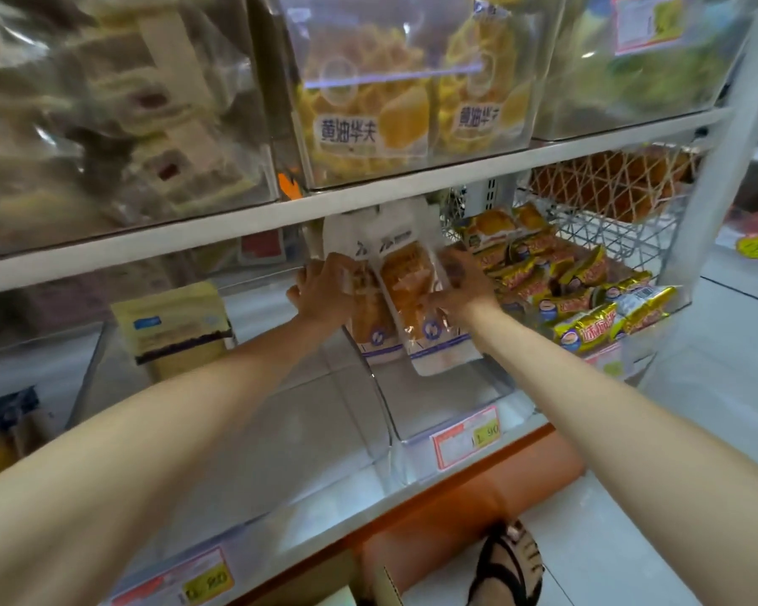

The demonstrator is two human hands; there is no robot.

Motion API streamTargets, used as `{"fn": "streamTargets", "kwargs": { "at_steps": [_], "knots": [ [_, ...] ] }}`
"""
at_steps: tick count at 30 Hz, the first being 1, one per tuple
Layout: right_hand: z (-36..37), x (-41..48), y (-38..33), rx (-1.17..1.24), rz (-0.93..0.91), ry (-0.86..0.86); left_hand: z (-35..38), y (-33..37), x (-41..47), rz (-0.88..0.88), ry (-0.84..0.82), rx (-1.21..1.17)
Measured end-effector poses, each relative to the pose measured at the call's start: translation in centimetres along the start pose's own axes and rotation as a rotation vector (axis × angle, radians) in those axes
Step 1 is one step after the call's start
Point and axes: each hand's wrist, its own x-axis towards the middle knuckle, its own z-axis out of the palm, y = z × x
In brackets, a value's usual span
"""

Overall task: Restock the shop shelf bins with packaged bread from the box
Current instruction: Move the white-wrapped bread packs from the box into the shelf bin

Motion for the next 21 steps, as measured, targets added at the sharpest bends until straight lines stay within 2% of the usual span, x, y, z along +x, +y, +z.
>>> {"fn": "streamTargets", "kwargs": {
  "at_steps": [4,10,14,17,19,21],
  "knots": [
    [0.5,1.2,1.0,-0.061,0.088,0.004,0.2,0.1,-0.3,-0.016,0.086,0.074],
    [1.5,1.5,2.6,-0.597,0.116,0.081,-0.1,-0.2,-1.2,0.005,0.132,0.105],
    [1.7,0.5,2.7,-0.891,0.070,0.155,-0.4,-0.2,-1.4,0.228,0.182,0.157],
    [1.5,-0.8,2.6,-1.021,-0.091,0.242,-0.8,-0.2,-1.2,0.411,0.196,0.253],
    [1.6,-1.7,2.5,-1.028,-0.226,0.136,-1.0,-0.2,-1.0,0.476,0.146,0.319],
    [1.8,-2.5,2.4,-0.985,-0.292,-0.124,-1.0,0.0,-0.9,0.476,0.046,0.393]
  ]
}}
